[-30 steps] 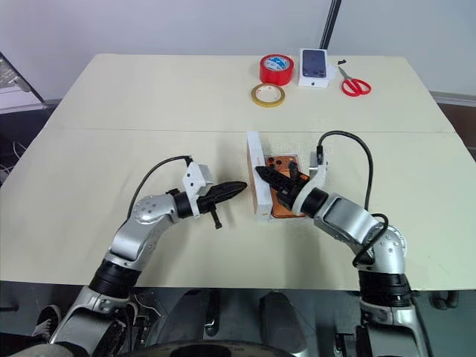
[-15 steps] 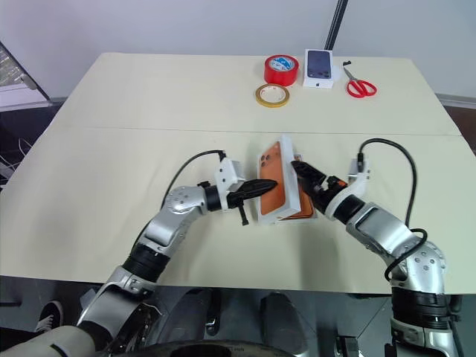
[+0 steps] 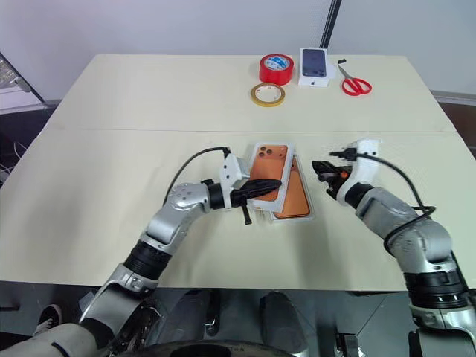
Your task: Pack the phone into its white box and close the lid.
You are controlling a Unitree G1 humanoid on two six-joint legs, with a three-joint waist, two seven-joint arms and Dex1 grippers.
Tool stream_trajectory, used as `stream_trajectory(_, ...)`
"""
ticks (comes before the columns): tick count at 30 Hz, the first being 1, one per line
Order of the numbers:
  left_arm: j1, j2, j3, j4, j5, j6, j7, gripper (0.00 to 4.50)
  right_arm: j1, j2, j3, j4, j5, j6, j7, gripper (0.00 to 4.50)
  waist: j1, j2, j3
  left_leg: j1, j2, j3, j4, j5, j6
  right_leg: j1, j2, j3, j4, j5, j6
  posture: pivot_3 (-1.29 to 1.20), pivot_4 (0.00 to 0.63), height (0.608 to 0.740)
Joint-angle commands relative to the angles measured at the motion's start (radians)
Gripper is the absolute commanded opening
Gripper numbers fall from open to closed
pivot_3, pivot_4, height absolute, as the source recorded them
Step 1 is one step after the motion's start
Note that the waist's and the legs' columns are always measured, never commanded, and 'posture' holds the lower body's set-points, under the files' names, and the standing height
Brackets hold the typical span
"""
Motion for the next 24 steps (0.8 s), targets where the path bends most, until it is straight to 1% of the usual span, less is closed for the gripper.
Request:
stream_trajectory(1,-0.018,0.03,0.101,-0.068,-0.057,0.062,0.047,0.0,-0.025,0.025,0.017,-0.019,-0.125,-0.056,0.052,0.03,0.0,0.0,0.0,0.0,0.0,0.0,0.0,0.0,0.0,0.0,0.0,0.0,0.0,0.0,0.0,0.0,0.15,0.74)
stream_trajectory(3,-0.028,0.056,0.142,-0.062,-0.065,0.083,0.068,0.0,-0.023,0.059,0.023,-0.021,-0.162,-0.061,0.066,0.03,0.0,0.0,0.0,0.0,0.0,0.0,0.0,0.0,0.0,0.0,-0.001,-0.001,0.0,0.0,0.0,0.0,0.15,0.74)
stream_trajectory(5,-0.043,0.077,0.161,-0.01,-0.045,0.109,0.102,0.0,-0.023,0.082,0.038,-0.028,-0.216,-0.074,0.082,0.03,0.0,0.0,0.0,0.0,0.0,0.0,0.0,0.0,0.0,0.0,-0.001,-0.001,0.0,0.0,0.0,0.0,0.15,0.74)
stream_trajectory(8,-0.052,0.106,0.148,0.068,0.004,0.118,0.129,0.0,-0.03,0.112,0.04,-0.036,-0.262,-0.072,0.099,0.03,0.001,0.0,0.0,0.0,-0.001,0.0,0.0,0.0,0.0,0.0,-0.001,-0.001,0.0,0.0,0.0,0.0,0.15,0.74)
stream_trajectory(12,-0.035,0.119,0.146,0.15,0.005,0.141,0.112,0.0,-0.043,0.127,0.047,-0.039,-0.328,-0.075,0.144,0.03,-0.001,0.0,0.0,0.0,-0.001,0.0,0.0,0.0,0.0,0.0,-0.001,-0.001,0.0,0.0,0.0,0.0,0.15,0.74)
stream_trajectory(15,-0.037,0.106,0.134,0.171,-0.007,0.186,0.099,0.0,-0.048,0.142,0.039,-0.034,-0.358,-0.073,0.162,0.03,-0.001,0.0,0.0,0.0,-0.001,0.0,0.0,0.0,0.0,0.0,-0.002,-0.001,0.0,0.0,0.0,0.0,0.15,0.74)
stream_trajectory(19,-0.056,0.09,0.102,0.222,0.02,0.216,0.094,0.0,-0.044,0.157,0.025,-0.036,-0.383,-0.072,0.183,0.03,0.001,0.0,0.0,0.0,-0.001,0.0,0.0,0.0,0.0,0.0,-0.003,-0.001,0.0,0.0,0.0,0.0,0.15,0.74)
stream_trajectory(24,-0.076,0.043,0.067,0.23,0.003,0.253,0.058,0.0,-0.04,0.172,0.009,-0.048,-0.405,-0.064,0.196,0.03,0.006,0.0,0.0,0.0,-0.002,0.0,0.0,0.0,0.0,0.001,-0.003,-0.001,0.0,0.0,0.0,0.0,0.15,0.74)
